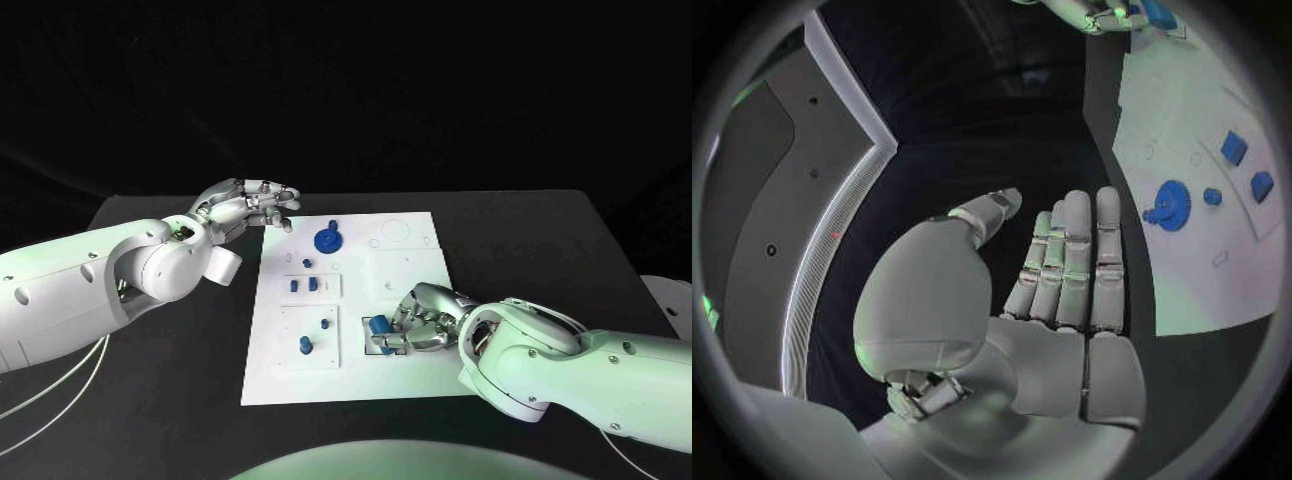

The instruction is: Assemble the parts on the task board

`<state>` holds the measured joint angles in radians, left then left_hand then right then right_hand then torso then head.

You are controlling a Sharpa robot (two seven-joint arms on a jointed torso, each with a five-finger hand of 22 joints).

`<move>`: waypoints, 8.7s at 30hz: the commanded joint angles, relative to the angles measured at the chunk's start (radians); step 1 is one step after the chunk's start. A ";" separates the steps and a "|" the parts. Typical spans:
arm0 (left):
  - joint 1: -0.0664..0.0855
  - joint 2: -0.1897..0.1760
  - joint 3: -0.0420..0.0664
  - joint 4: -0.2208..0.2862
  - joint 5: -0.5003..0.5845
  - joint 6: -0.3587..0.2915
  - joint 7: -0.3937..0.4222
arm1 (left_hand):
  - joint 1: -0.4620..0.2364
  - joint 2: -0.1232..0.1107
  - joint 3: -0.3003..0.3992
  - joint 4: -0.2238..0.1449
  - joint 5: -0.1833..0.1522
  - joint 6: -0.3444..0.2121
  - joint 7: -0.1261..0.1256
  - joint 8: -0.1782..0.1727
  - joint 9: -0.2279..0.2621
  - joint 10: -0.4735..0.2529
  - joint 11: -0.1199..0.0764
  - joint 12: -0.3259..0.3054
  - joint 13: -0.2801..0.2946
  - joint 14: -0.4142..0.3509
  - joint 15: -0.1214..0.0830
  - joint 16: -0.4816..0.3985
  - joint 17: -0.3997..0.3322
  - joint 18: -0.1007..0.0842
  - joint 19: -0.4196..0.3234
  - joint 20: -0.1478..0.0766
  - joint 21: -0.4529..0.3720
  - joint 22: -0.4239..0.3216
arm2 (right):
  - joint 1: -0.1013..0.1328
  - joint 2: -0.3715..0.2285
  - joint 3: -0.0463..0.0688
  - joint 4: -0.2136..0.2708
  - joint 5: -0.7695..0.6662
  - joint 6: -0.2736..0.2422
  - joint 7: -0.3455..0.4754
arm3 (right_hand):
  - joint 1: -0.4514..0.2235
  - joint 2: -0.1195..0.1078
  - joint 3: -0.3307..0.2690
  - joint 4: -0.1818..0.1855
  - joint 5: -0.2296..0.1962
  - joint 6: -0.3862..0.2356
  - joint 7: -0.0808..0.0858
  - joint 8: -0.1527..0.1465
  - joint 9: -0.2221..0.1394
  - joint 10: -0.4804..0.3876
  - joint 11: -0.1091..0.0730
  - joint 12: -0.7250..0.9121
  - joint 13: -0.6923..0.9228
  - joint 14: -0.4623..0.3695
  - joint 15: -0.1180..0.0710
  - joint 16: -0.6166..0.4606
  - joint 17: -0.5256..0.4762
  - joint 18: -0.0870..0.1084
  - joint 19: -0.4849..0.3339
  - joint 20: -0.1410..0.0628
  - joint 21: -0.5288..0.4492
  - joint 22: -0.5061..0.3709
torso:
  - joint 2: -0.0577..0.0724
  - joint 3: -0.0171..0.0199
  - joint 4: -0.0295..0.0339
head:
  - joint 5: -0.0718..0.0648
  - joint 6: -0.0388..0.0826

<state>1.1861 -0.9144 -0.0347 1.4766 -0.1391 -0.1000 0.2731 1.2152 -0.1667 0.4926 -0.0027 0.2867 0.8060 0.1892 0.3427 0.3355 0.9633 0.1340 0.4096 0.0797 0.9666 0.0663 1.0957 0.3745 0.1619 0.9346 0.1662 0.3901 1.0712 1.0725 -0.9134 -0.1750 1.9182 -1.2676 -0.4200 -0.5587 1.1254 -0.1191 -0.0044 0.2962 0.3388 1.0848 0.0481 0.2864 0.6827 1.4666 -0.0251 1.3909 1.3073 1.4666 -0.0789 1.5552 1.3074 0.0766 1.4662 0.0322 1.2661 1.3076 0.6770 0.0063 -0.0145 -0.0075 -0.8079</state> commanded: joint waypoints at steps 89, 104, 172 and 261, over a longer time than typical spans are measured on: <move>-0.002 -0.014 -0.006 0.005 0.005 0.030 0.013 | -0.009 -0.001 -0.017 0.007 -0.002 -0.017 0.003 0.005 -0.002 -0.012 0.000 0.009 0.004 -0.009 0.003 0.003 0.002 0.018 -0.002 0.009 -0.008 -0.008 | -0.016 -0.250 0.001 0.026 -0.215 -0.007 0.030 | 0.179 0.046 -0.184 -0.002 0.002 -0.023 0.003 -0.026 0.098 0.014 0.005 0.010 0.115 0.102 -0.001 0.012 0.255 -0.017 0.012 -0.002 -0.007 0.184 | 0.000 -0.0002 -0.0006 | -0.032 0.010; -0.002 -0.017 -0.006 0.007 0.005 0.030 0.012 | -0.010 -0.001 -0.018 0.008 -0.004 -0.018 0.003 0.005 -0.002 -0.012 0.000 0.010 0.004 -0.009 0.003 0.003 0.002 0.018 -0.002 0.009 -0.008 -0.008 | -0.047 -0.215 -0.001 0.007 -0.230 0.028 0.001 | 0.170 0.046 -0.189 -0.003 0.000 -0.014 0.001 -0.026 0.090 0.014 0.003 0.010 0.115 0.102 -0.002 0.012 0.255 -0.017 0.013 -0.003 -0.007 0.184 | 0.001 -0.0010 0.0010 | -0.035 0.005; -0.002 0.002 -0.006 0.005 0.018 0.031 -0.004 | -0.007 0.005 -0.020 0.013 0.000 -0.021 0.003 0.009 -0.003 -0.016 0.000 0.014 0.006 -0.011 0.003 0.005 0.002 0.018 -0.002 0.010 -0.009 -0.013 | -0.055 -0.062 0.001 0.011 -0.011 -0.074 -0.009 | -0.046 -0.149 0.755 -0.116 -0.236 0.000 -0.017 0.043 0.086 0.027 -0.014 0.014 0.130 0.103 -0.017 0.013 0.258 -0.017 0.013 -0.016 -0.005 0.183 | -0.002 -0.0006 0.0015 | -0.022 -0.011; -0.002 -0.009 -0.006 0.007 0.016 0.029 -0.006 | -0.006 0.004 -0.025 0.016 -0.001 -0.035 0.006 0.007 -0.005 -0.018 0.001 0.018 0.007 -0.011 0.003 0.006 0.002 0.018 -0.001 0.010 -0.010 -0.017 | -0.056 -0.067 0.001 0.000 -0.018 -0.081 0.057 | 0.053 -0.135 0.468 -0.036 -0.284 0.037 -0.023 0.027 0.036 0.030 -0.019 0.018 0.138 0.103 -0.021 0.014 0.259 -0.016 0.013 -0.020 -0.009 0.183 | -0.006 -0.0020 0.0006 | -0.021 -0.011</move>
<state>1.1835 -0.9255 -0.0413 1.4816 -0.1269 -0.0826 0.2592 1.2152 -0.1668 0.4718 0.0126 0.2823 0.7773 0.1962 0.3468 0.3311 0.9525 0.1377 0.4212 0.0853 0.9630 0.0700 1.0958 0.3752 0.1618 0.9311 0.1697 0.3863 1.0555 1.0152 -0.9778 -0.1740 1.9138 -1.2840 -0.4801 -0.5392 1.1682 -0.2520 0.4712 0.2614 0.0540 1.1150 0.0249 0.3170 0.7198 1.4653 -0.0404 1.4075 1.3081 1.4648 -0.0948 1.5646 1.3073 0.0767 1.4662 0.0142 1.2586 1.3077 0.6740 0.0056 -0.0135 -0.0284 -0.8224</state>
